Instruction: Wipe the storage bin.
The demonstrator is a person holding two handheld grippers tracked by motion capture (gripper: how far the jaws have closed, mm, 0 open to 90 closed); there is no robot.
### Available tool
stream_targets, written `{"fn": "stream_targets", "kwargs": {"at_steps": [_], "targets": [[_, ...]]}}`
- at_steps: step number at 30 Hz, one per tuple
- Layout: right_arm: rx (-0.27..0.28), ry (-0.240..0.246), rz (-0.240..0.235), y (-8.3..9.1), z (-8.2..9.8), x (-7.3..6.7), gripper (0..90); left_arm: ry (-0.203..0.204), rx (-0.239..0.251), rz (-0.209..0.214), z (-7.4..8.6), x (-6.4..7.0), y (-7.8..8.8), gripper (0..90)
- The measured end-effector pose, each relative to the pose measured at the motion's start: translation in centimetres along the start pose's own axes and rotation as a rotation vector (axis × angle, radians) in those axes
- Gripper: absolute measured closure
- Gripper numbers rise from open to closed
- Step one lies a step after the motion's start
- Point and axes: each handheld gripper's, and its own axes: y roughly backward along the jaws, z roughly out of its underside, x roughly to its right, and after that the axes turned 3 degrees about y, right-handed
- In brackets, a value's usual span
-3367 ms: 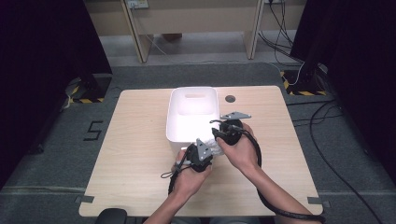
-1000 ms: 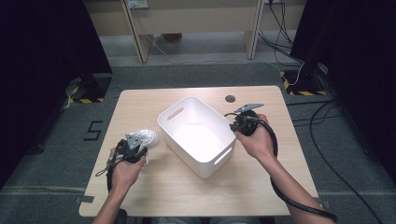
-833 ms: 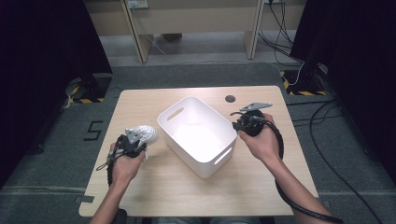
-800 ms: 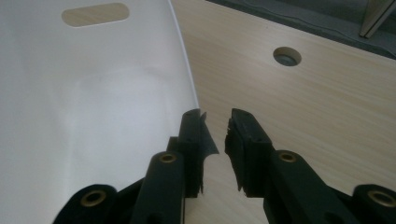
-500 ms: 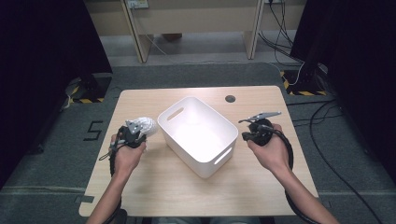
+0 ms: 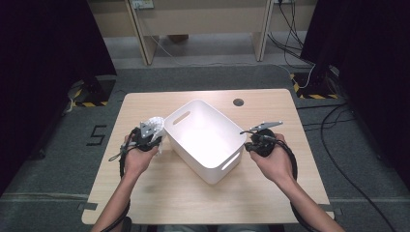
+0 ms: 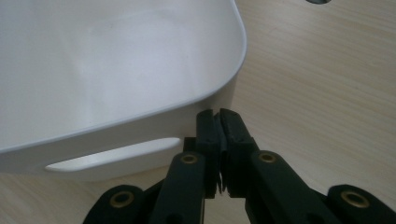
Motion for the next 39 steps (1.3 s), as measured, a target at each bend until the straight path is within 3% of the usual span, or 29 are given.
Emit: {"fn": "stream_targets", "kwargs": {"at_steps": [2,5,12,15,22,29,34,37,39], "targets": [[-0.001,-0.008,0.0,-0.1,-0.1,0.0,87.3,-0.011,0.003,0.006,0.0,0.1,-0.1,76.6],[-0.004,0.009,-0.002,-0.2,-0.1,-0.1,88.1,0.017,-0.01,-0.027,-0.1,-0.5,-0.3,76.7],[-0.008,0.044,-0.031,0.2,0.1,-0.9,89.8,0.033,-0.021,-0.045,-0.2,-1.1,-0.9,76.7],[-0.011,0.046,-0.032,0.2,0.1,-1.1,89.9,0.037,-0.017,-0.036,-0.3,-1.2,-1.0,76.7],[-0.004,0.046,-0.034,-0.1,0.0,-0.8,89.5,-0.042,0.03,0.054,-0.8,-0.6,-1.8,76.6],[-0.002,0.035,0.006,-0.7,-0.6,0.4,88.8,-0.079,0.05,0.088,-0.6,-0.3,-1.8,76.7],[0.004,-0.011,0.052,-1.3,-1.5,1.8,81.6,-0.091,0.051,0.099,-0.5,0.3,-1.6,76.7],[0.019,-0.102,0.078,-1.6,-1.8,3.2,74.2,-0.103,0.047,0.109,-0.3,0.7,-1.3,76.7],[0.044,-0.167,0.091,-1.3,-2.0,3.9,72.3,-0.124,0.038,0.087,-0.2,1.0,-0.8,76.7]]}}
